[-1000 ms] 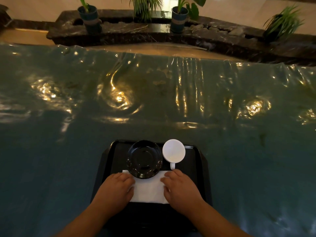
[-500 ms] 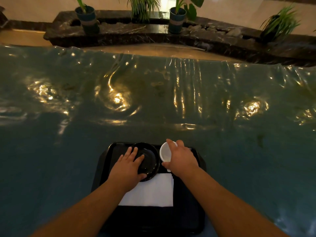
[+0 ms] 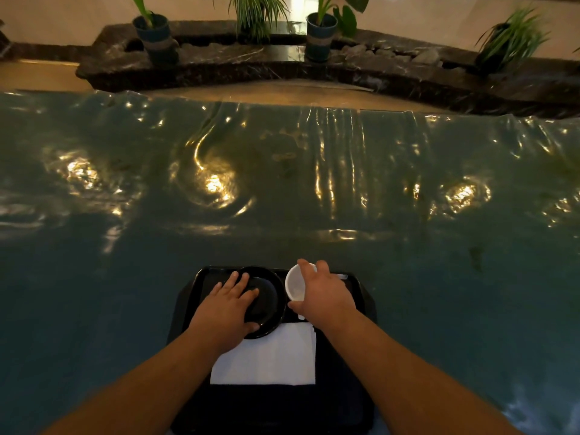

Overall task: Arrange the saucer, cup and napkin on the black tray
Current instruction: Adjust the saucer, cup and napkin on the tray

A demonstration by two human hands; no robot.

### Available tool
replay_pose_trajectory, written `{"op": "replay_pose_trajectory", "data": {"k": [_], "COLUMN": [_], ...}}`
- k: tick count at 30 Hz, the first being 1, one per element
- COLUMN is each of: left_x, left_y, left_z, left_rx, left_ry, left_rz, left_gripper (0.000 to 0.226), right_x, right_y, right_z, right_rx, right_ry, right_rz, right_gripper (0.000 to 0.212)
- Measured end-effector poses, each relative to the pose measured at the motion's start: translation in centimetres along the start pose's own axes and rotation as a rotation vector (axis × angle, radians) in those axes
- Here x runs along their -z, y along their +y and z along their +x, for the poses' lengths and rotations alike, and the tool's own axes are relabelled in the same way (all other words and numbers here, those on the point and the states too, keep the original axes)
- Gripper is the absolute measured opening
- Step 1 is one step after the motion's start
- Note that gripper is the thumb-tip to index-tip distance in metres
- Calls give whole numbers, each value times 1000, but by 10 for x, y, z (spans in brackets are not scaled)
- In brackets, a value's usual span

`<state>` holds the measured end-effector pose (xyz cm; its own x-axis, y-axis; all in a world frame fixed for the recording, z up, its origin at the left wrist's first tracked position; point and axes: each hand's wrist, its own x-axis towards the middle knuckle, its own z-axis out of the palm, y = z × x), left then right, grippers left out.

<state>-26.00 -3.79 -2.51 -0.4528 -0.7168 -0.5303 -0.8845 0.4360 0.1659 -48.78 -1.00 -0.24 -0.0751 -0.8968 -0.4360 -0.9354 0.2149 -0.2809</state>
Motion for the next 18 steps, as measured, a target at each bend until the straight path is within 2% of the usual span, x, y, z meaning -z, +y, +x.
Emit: {"op": "replay_pose_trajectory", "data": {"k": [6, 9, 11, 12, 14, 16, 18], "left_x": [-4, -5, -10, -12, -24, -38, -53], "left_y": [-1, 0, -1, -1, -3, -4, -7], "left_z": [-1, -5, -13, -19, -32, -47, -59], "left_rx": [-12, -35, -72, -104, -203, -285, -305], "left_ry": [28, 86, 172, 243, 383, 414, 363], "left_rz": [-19, -42, -64, -53, -13, -6, 6], "left_gripper": [77, 72, 62, 56, 44, 28, 19], "right_x": [0, -3, -9, -13, -26, -39, -53], "right_y": [0, 1, 4, 6, 11, 14, 20], "right_z": [0, -7, -20, -28, -46, -63, -75], "right_rx": [12, 18, 91, 160, 312, 445, 517], "right_ry": [0, -7, 52, 115, 241, 232, 158], "right_rz": [-29, -39, -88, -112, -106, -109, -141], "right_gripper": [97, 104, 102, 94, 65, 40, 34]}}
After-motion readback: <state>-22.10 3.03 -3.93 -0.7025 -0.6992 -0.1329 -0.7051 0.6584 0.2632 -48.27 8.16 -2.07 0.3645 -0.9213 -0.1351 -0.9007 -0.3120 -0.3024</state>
